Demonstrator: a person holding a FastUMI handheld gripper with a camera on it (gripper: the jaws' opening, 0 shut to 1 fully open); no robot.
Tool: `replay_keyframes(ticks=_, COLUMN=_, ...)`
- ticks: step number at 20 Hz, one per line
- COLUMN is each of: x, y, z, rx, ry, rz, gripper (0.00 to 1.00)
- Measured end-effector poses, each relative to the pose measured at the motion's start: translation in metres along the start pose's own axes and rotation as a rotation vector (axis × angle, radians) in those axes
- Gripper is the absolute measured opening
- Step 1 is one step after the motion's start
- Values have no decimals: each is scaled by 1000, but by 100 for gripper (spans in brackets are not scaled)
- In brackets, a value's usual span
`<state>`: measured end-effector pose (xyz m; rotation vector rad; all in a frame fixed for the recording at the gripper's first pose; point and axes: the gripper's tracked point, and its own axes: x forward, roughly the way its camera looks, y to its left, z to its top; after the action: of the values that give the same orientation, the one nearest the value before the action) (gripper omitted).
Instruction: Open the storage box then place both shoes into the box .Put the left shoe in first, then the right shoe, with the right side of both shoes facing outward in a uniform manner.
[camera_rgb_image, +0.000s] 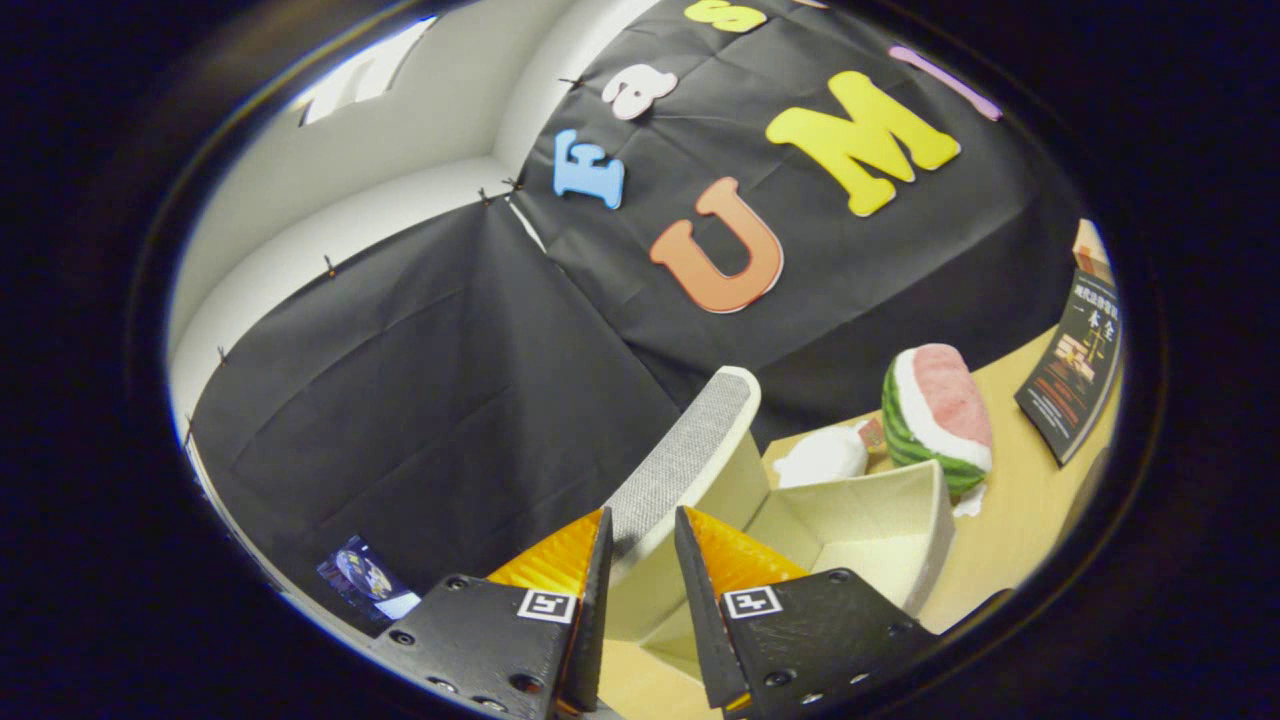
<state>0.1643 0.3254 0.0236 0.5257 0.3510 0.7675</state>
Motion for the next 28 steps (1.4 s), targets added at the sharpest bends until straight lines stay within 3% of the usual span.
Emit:
replay_keyframes(ticks=6, x=66, y=72, z=-28, rx=-215, ry=67, rz=40, gripper=39)
replay_keyframes(ticks=9, x=72, y=88, z=-41, rx=-265, ry=79, rz=50, gripper=39)
replay_keyframes(ticks=13, x=68, y=69, z=-41, rx=-329, ry=62, rz=-39, gripper=39)
replay_keyframes(ticks=22, x=-56, y=-36, z=6, rx=-476, ry=-77, rz=-362, gripper=39)
replay_keyframes(ticks=28, x=-164, y=-103, z=33, rx=-522, ry=-123, rz=-559, gripper=17)
